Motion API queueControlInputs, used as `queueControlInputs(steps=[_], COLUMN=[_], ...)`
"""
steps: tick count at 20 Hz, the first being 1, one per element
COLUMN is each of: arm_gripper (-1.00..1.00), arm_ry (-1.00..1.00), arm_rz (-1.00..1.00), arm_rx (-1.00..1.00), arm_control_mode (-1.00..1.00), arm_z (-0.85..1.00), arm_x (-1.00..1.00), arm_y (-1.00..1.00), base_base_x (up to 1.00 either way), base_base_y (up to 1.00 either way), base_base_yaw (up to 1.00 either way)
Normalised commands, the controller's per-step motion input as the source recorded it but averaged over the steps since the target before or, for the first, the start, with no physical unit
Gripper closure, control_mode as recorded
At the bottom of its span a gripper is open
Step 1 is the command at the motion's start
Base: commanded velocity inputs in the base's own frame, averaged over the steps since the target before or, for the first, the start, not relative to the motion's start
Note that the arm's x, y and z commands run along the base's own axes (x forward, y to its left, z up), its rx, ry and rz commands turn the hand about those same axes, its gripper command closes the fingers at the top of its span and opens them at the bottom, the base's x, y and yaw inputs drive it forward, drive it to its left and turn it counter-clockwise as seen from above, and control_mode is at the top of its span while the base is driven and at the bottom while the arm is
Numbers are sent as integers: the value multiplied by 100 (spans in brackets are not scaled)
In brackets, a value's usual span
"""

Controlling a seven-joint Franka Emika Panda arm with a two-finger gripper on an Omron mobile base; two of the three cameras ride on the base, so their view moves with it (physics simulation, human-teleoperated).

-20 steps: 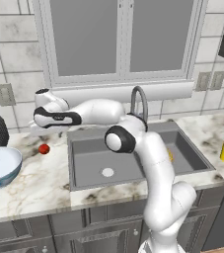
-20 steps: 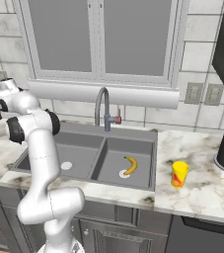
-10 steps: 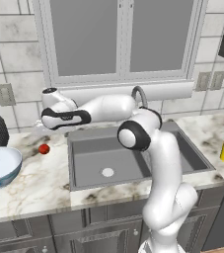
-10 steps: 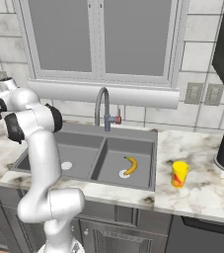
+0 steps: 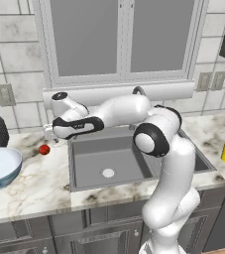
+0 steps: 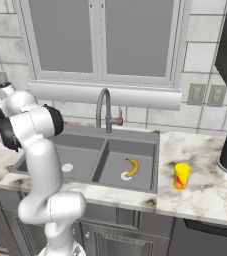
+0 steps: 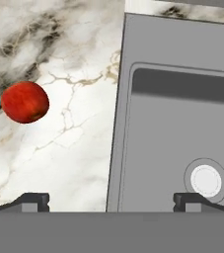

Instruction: Remove the banana and apple from the sink. Then move the bowl and cup from the counter to the sink for washing.

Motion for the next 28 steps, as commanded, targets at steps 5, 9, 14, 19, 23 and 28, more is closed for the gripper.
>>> queueControlInputs(steps=[5, 9, 14, 19, 23, 28], arm_gripper=[-100, -100, -100, -100, -100, -100], arm_ry=[-2, 0, 0, 0, 1, 4], arm_rz=[0, 0, 0, 0, 0, 0], arm_rx=[3, 4, 2, 0, 0, 0], arm_control_mode=[-100, -100, -100, -100, -100, -100], arm_z=[15, 19, 18, 8, 5, 7], arm_x=[-24, -20, -21, -25, -22, -19], arm_y=[-32, -31, -30, -25, -23, -26], base_base_x=[0, 0, 0, 0, 0, 0], base_base_y=[0, 0, 0, 0, 0, 0], base_base_yaw=[0, 0, 0, 0, 0, 0])
